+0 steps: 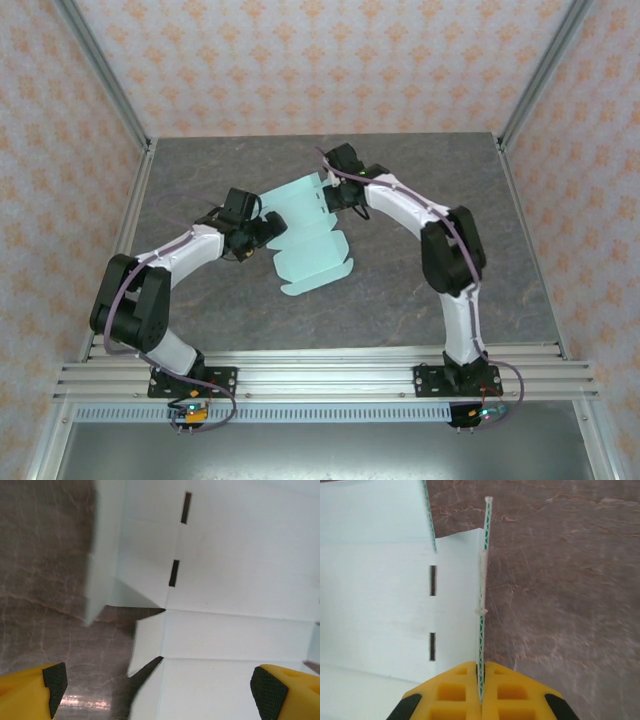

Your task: Fold the paper box

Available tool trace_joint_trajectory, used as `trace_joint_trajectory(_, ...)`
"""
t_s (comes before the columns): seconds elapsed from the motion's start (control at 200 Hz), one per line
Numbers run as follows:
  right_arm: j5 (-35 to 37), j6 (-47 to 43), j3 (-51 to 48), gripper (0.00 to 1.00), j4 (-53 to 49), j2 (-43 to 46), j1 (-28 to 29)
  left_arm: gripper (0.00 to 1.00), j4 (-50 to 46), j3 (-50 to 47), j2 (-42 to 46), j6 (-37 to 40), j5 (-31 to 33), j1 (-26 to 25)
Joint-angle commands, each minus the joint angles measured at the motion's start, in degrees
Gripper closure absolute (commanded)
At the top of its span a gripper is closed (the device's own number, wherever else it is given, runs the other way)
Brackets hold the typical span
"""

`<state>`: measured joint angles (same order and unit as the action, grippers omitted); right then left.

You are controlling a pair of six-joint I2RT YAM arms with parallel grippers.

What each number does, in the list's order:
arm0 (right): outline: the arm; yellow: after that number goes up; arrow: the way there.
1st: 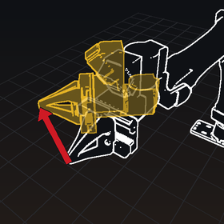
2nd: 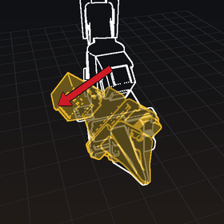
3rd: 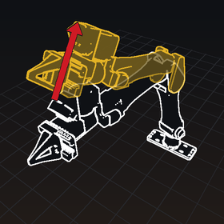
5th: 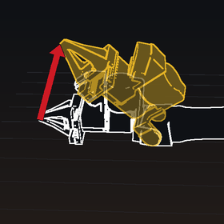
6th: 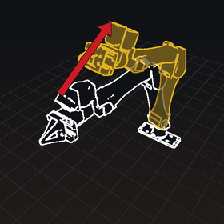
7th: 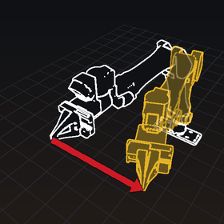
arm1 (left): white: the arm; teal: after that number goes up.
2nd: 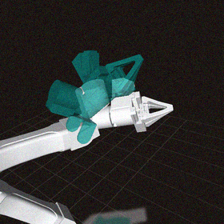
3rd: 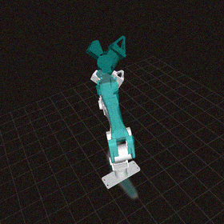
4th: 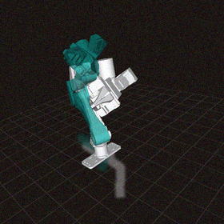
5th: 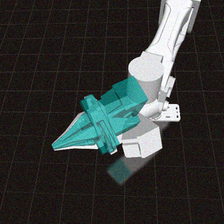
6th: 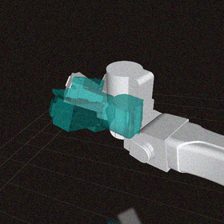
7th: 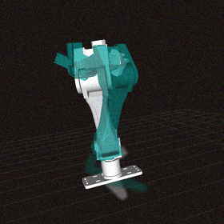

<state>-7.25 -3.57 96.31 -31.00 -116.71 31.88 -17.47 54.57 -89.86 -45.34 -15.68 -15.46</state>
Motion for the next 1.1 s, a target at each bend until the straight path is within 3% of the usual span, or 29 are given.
trace_joint_trajectory(0.0, 2.7, 2.75, -5.57, 0.96, 5.65, 5.63, -0.1, 0.03, -4.01, 4.5, 0.13, 7.84, 4.94, 1.19)
trace_joint_trajectory(0.175, 2.5, 8.0, -16.18, 1.0, 10.24, 12.88, -1.77, 0.08, -0.3, 6.07, -3.12, 12.41, 2.72, 2.36)
trace_joint_trajectory(0.385, -1.37, 11.34, -25.94, 1.0, 16.69, 17.66, -3.57, 0.35, 11.44, 3.64, -9.28, 14.1, -6.57, 2.36)
trace_joint_trajectory(0.536, -2.9, 11.99, -26.51, 1.0, 16.63, 17.51, -3.84, 0.4, 11.95, 5.64, -12.83, 16.34, -5.73, 2.37)
trace_joint_trajectory(0.596, -2.87, 12.27, -27.04, 1.0, 17.38, 17.82, -3.84, 0.49, 10.94, 7.17, -13.7, 17.99, -4.86, 2.37)
trace_joint_trajectory(0.726, 0.07, 13.79, -26.5, 1.0, 16.09, 18.16, -4.19, 0.79, 9.25, 9.91, -15.12, 21.56, -5.08, 2.33)
trace_joint_trajectory(0.851, 4.27, 17.69, -27.0, 0.74, 16.04, 19.37, -4.44, 1.0, 11.15, 9.99, -15.71, 24.54, -9.65, 2.28)
trace_joint_trajectory(0.911, 6.27, 19.96, -26.94, 0.67, 14.96, 20.37, -4.46, 1.0, 13.91, 8.17, -14.13, 24.54, -10.48, 1.95)
trace_joint_trajectory(0.971, 9.88, 24.12, -26.29, 0.45, 12.29, 21.63, -4.46, 1.0, 17.1, 5.87, -11.65, 24.73, -10.71, 1.26)
trace_joint_trajectory(1.096, 13.36, 33.41, -27.12, 0.18, 10.35, 26.47, -4.41, 1.0, 20.95, 2.4, -6.34, 28.28, -6.9, -0.97)
